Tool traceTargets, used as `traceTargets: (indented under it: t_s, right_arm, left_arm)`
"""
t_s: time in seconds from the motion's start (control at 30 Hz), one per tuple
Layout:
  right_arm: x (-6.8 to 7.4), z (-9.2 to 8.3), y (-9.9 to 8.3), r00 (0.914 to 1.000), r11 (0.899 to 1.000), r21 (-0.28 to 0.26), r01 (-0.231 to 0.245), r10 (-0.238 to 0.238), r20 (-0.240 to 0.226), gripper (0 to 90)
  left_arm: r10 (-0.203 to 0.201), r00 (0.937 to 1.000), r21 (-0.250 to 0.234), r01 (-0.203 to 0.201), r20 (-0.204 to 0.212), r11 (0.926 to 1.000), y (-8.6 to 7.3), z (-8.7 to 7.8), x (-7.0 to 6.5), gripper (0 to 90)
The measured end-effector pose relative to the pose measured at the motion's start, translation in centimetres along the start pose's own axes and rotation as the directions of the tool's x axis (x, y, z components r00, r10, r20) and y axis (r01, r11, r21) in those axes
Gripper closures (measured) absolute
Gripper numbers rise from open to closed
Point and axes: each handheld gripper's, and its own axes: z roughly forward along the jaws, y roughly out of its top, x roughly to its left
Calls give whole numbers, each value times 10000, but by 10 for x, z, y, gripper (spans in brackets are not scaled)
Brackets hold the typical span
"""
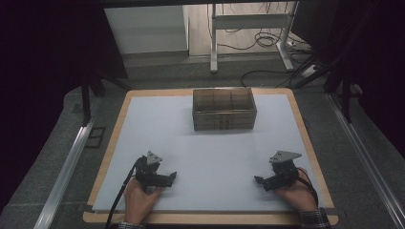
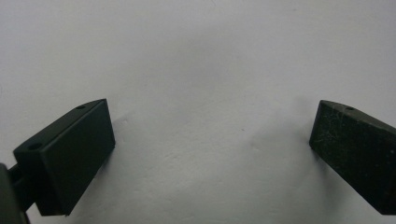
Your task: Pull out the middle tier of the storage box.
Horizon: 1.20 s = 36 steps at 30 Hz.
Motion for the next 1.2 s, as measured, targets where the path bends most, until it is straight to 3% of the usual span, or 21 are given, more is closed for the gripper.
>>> traceTargets:
  t_s: [1.2]
  right_arm:
    - [-1, -1, 0, 9999, 10000, -31, -87, 87, 53, 24]
  left_arm:
    - [-3, 10000, 14, 3, 5, 10000, 0, 0, 0, 0]
